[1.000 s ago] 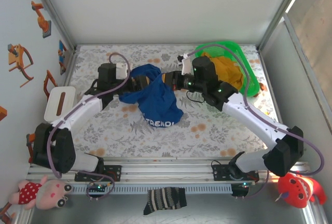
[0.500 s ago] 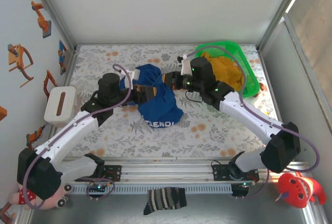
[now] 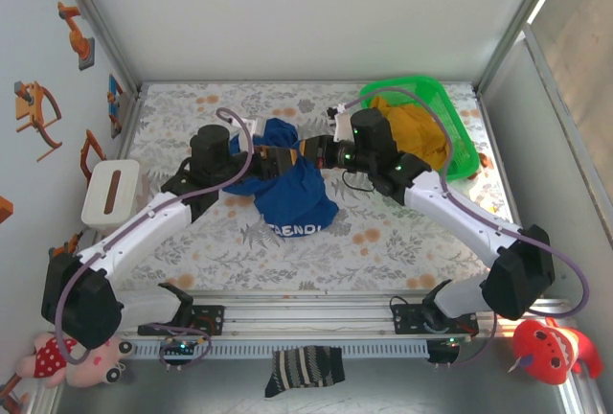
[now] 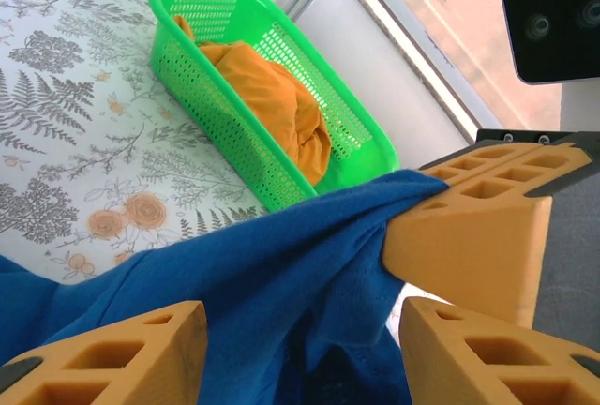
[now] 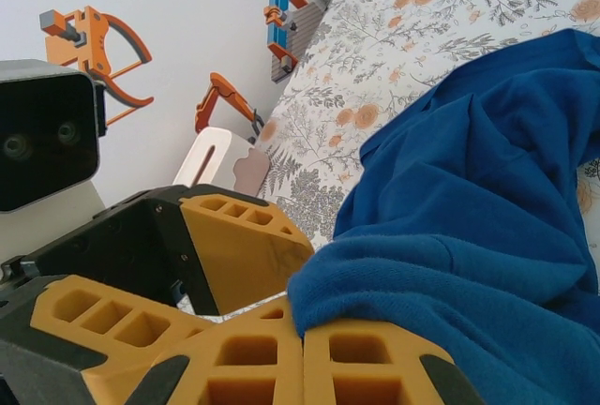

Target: Fold the inside-out t-shirt

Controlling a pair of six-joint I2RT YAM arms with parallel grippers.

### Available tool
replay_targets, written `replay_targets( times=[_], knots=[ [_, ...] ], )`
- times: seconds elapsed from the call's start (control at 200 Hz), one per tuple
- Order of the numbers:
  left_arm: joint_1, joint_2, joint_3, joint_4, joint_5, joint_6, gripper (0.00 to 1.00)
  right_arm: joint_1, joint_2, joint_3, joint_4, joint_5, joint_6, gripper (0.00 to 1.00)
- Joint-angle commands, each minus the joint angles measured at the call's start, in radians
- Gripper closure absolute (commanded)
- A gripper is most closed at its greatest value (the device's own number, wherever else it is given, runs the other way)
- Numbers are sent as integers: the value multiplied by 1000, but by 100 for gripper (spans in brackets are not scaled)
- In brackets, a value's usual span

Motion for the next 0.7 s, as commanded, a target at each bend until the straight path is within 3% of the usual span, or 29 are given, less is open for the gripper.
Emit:
replay_targets(
  times=[0.0,0.165,0.26,0.351,0.396,0.466,0.516,0.696],
  knots=[
    [-10,23,30,53,35,-23,46,-4,3,-3,34,-9,9,100],
    [-17,39,45,59,41,-23,53,-4,0,-1,31,-9,7,100],
    [-17,45,45,71,48,-28,73,-4,0,-3,31,-8,7,100],
    [-17,46,45,80,50,-39,100,-5,3,-2,30,-6,4,100],
    [-17,42,45,87,46,-53,100,-13,-1,-4,19,0,2,99],
    [-16,36,51,78,24,-83,100,-26,-23,-19,-7,32,-15,70],
    [-11,32,66,50,7,-105,100,-26,-46,-27,-54,74,-37,59],
    [-8,40,99,2,25,-161,100,-11,-109,-99,-96,101,-58,55]
  ],
)
